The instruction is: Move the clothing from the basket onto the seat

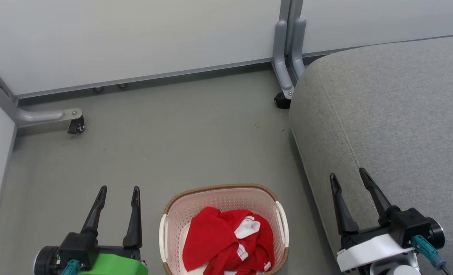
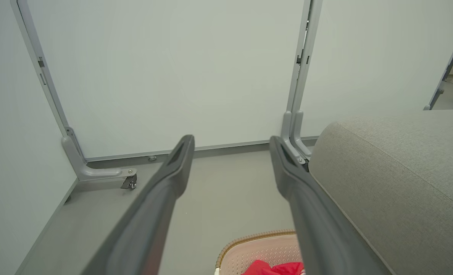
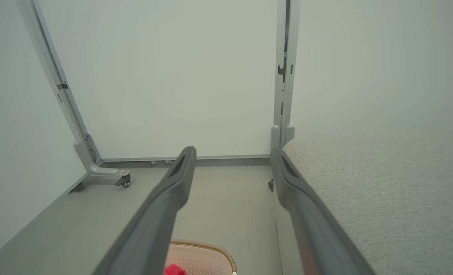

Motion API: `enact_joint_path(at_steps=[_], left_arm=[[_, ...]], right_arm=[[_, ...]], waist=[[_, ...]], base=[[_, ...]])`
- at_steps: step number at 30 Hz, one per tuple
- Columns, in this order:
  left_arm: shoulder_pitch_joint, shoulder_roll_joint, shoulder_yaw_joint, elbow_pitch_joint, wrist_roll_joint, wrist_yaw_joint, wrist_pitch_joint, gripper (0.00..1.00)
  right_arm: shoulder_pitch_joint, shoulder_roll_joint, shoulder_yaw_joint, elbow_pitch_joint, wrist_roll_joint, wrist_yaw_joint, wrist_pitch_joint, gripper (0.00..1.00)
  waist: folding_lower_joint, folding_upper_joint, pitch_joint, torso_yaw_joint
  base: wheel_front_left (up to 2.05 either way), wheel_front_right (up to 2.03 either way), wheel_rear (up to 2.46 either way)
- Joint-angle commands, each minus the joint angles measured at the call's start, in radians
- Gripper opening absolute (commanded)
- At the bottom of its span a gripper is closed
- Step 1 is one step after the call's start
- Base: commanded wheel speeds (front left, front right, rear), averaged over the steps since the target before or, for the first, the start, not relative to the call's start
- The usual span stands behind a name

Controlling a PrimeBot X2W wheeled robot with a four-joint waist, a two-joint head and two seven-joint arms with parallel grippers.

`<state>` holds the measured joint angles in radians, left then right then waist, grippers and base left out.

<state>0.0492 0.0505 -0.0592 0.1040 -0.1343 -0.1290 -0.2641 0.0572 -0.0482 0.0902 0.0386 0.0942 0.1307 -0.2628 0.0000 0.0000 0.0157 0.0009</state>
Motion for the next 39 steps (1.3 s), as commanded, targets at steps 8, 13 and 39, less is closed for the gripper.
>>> enact_joint_path(at_steps=[8, 13, 39], left_arm=[[-0.022, 0.018, -0.023, 0.004, -0.028, -0.003, -0.001, 1.0], [-0.064, 0.039, -0.061, 0.014, -0.07, -0.003, -0.001, 1.0], [-0.575, 0.257, -0.677, 0.444, -0.252, -0.003, 0.0, 1.0]], right_arm=[[-0.025, -0.004, -0.02, -0.018, 0.028, 0.0, -0.003, 1.0], [-0.07, -0.004, -0.04, -0.036, 0.051, 0.0, -0.003, 1.0], [-0.339, -0.003, -0.08, -0.209, 0.064, 0.0, -0.003, 1.0]], waist=[[0.0, 0.0, 0.049, -0.026], [0.0, 0.0, 0.118, -0.049], [0.0, 0.0, 0.639, -0.148]], base=[[0.0, 0.0, 0.0], [0.0, 0.0, 0.0], [0.0, 0.0, 0.0]])
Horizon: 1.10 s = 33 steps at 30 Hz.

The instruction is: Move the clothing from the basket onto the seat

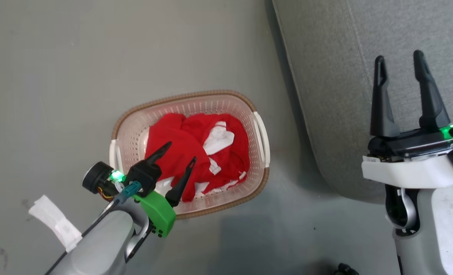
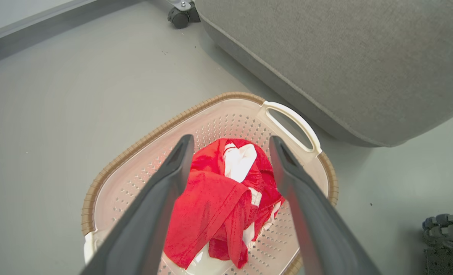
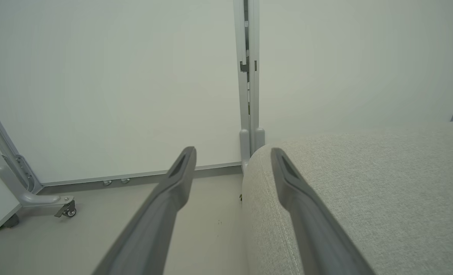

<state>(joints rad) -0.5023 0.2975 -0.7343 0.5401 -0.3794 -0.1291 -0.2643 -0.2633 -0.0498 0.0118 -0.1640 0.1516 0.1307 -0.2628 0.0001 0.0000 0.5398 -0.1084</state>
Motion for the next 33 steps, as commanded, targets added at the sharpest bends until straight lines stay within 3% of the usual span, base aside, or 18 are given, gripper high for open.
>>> enact_joint_path(at_steps=[1, 8, 19, 28, 33], left_arm=[[-0.044, 0.015, -0.026, 0.031, -0.011, -0.003, 0.0, 1.0], [-0.166, 0.034, -0.151, 0.171, -0.046, -0.003, 0.0, 1.0], [-0.311, 0.059, -0.338, 0.273, -0.205, -0.003, 0.0, 1.0], [-0.391, 0.068, -0.419, 0.3, -0.274, -0.003, 0.0, 1.0], [-0.422, 0.068, -0.393, 0.319, -0.277, -0.003, 0.0, 1.0]], right_arm=[[-0.022, -0.001, -0.011, -0.013, 0.01, 0.0, -0.003, 1.0], [-0.044, -0.001, -0.066, -0.046, 0.034, 0.0, -0.003, 1.0], [-0.058, -0.001, -0.086, -0.064, 0.083, 0.0, -0.003, 1.0], [-0.049, -0.001, -0.106, -0.061, 0.127, 0.0, -0.003, 1.0], [-0.059, -0.001, -0.107, -0.066, 0.136, 0.0, -0.003, 1.0]], waist=[[-0.0001, 0.0, 0.134, -0.042], [-0.0001, 0.0, 0.23, -0.065], [-0.0001, 0.0, 0.343, -0.1], [-0.0001, 0.0, 0.397, -0.126], [-0.0001, 0.0, 0.418, -0.132]], base=[[0.0, 0.0, 0.0], [0.0, 0.0, 0.0], [0.0, 0.0, 0.0], [0.0, 0.0, 0.0], [0.0, 0.0, 0.0]])
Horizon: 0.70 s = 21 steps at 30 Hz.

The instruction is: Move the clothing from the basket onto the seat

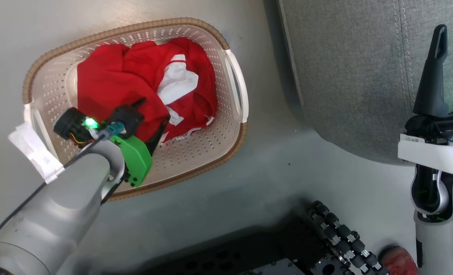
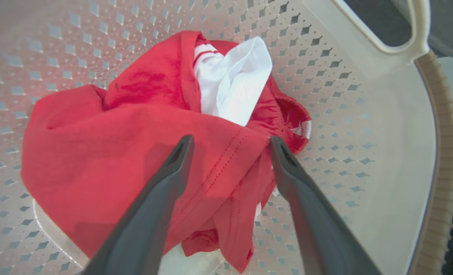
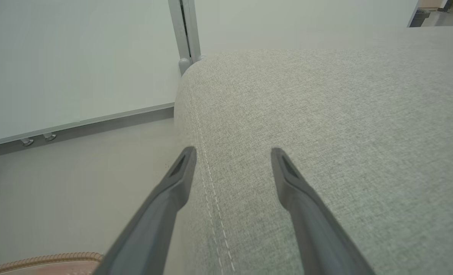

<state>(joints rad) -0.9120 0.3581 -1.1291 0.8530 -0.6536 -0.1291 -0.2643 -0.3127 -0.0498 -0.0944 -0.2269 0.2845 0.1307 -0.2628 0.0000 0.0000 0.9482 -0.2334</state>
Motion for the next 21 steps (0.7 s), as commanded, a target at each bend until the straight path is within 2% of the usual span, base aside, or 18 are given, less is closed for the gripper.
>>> enact_joint_path(at_steps=[1, 13, 14, 15, 16, 21], left_arm=[[-0.013, 0.008, 0.012, 0.017, 0.003, -0.003, 0.0, 1.0], [-0.03, -0.012, 0.034, 0.039, 0.05, -0.003, 0.0, 1.0], [-0.034, -0.011, 0.034, 0.032, 0.055, -0.003, 0.0, 0.93], [-0.037, -0.008, 0.034, 0.027, 0.062, -0.003, 0.0, 0.33], [-0.04, -0.004, 0.034, 0.018, 0.073, -0.003, 0.0, 0.0], [-0.036, 0.003, 0.038, -0.011, 0.083, -0.003, 0.0, 0.0]], right_arm=[[-0.011, -0.001, -0.003, -0.005, 0.003, 0.0, -0.003, 1.0], [0.012, -0.001, -0.009, -0.011, 0.006, 0.0, -0.003, 1.0], [0.011, -0.001, -0.01, -0.012, 0.006, 0.0, -0.003, 1.0], [0.01, -0.001, -0.01, -0.011, 0.005, 0.0, -0.003, 1.0], [0.008, -0.001, -0.01, -0.01, 0.005, 0.0, -0.003, 1.0], [0.004, -0.001, -0.016, -0.007, -0.005, 0.0, -0.003, 1.0]], waist=[[0.0, 0.0, 0.013, -0.008], [0.0, 0.0, 0.047, -0.008], [0.0, 0.0, 0.048, -0.007], [0.0, 0.0, 0.049, -0.006], [0.0, 0.0, 0.05, -0.005], [0.0, 0.0, 0.043, 0.004]], base=[[0.0, 0.0, 0.0], [0.0, 0.0, 0.0], [0.0, 0.0, 0.0], [0.0, 0.0, 0.0], [0.0, 0.0, 0.0], [0.0, 0.0, 0.0]])
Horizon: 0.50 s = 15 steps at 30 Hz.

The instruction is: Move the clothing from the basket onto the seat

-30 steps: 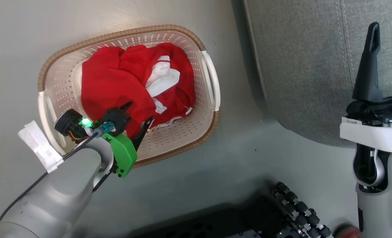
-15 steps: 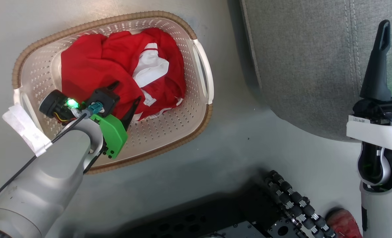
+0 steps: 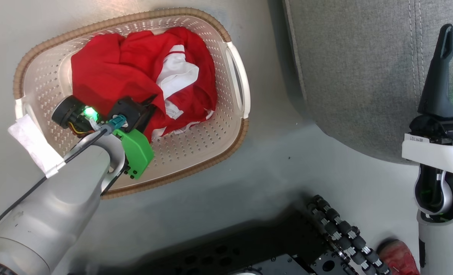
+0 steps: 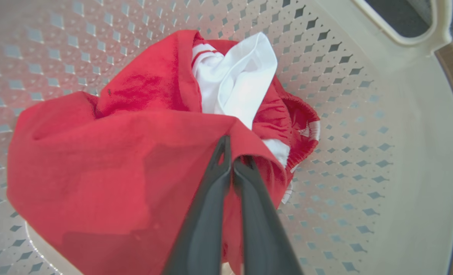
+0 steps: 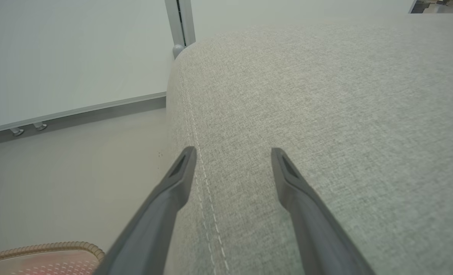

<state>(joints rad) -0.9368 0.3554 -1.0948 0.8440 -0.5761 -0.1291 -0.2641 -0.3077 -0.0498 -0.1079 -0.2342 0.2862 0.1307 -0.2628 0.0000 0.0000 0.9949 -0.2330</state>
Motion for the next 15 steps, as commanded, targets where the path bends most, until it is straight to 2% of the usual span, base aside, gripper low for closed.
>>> enact_joint_path(at_steps=[1, 9, 15], left_arm=[[-0.008, 0.006, 0.007, -0.013, 0.007, -0.003, 0.0, 0.0], [0.084, 0.026, 0.098, -0.129, 0.019, -0.003, 0.0, 0.0], [0.215, 0.019, 0.201, -0.237, 0.073, -0.003, 0.0, 0.0]], right_arm=[[0.0, -0.001, -0.005, 0.003, -0.01, 0.0, -0.003, 1.0], [-0.014, -0.002, 0.011, 0.037, -0.024, 0.0, -0.003, 1.0], [0.002, -0.002, 0.026, 0.068, -0.047, 0.0, -0.003, 1.0]], waist=[[0.0, 0.0, -0.009, 0.008], [0.0, 0.0, -0.083, 0.049], [0.0, 0.0, -0.21, 0.085]], base=[[0.0, 0.0, 0.0], [0.0, 0.0, 0.0], [0.0, 0.0, 0.0]])
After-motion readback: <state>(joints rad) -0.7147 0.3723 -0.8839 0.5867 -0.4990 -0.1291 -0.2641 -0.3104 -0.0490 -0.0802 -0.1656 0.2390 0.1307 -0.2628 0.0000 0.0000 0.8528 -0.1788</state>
